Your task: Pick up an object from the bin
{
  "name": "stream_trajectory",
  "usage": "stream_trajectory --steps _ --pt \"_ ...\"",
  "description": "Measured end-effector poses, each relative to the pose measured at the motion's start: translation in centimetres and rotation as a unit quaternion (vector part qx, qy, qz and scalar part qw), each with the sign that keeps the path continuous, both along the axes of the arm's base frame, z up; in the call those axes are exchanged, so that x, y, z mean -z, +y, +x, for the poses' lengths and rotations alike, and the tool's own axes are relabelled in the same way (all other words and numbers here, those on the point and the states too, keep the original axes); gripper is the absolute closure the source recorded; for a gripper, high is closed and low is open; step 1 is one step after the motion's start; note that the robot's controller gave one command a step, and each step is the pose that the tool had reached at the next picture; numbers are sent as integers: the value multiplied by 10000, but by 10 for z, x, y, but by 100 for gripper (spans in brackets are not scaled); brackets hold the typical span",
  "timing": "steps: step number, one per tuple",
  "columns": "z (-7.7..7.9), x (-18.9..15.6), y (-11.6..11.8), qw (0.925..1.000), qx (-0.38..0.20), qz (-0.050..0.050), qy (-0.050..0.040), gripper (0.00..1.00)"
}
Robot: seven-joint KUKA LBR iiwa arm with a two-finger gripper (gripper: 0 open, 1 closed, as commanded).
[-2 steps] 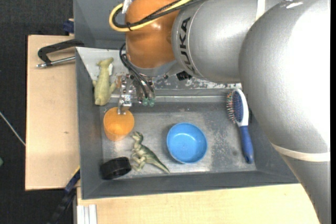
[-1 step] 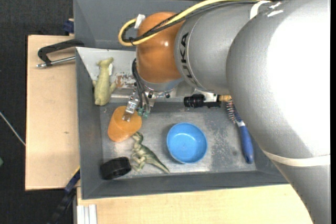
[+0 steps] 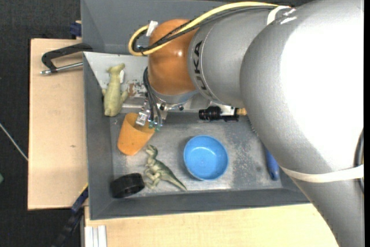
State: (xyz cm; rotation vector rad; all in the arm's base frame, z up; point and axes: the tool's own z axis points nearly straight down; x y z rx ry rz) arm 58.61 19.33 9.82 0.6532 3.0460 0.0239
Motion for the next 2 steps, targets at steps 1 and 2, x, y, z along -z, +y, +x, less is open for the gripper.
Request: stream_trajectory --steps 1,2 --pt "0 7 1 9982 601 6 49 100" --pt "7 13 -4 9995 306 44 58 100"
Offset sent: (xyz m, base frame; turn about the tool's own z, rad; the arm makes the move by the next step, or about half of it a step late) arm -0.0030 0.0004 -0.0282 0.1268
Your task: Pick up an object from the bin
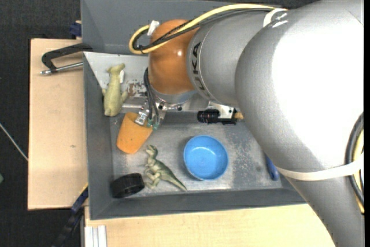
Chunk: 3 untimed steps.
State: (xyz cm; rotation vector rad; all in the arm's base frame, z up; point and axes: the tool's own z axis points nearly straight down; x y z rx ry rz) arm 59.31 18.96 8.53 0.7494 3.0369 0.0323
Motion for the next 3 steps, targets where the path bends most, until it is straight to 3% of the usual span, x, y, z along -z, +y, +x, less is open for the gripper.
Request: stream_trajectory --steps 1,2,3 --pt "0 -60 6 10000 -2 -56 27 100" --pt "2 -22 12 9989 -460 -66 27 100" --pt "3 -158 6 9960 -889 -75 5 100"
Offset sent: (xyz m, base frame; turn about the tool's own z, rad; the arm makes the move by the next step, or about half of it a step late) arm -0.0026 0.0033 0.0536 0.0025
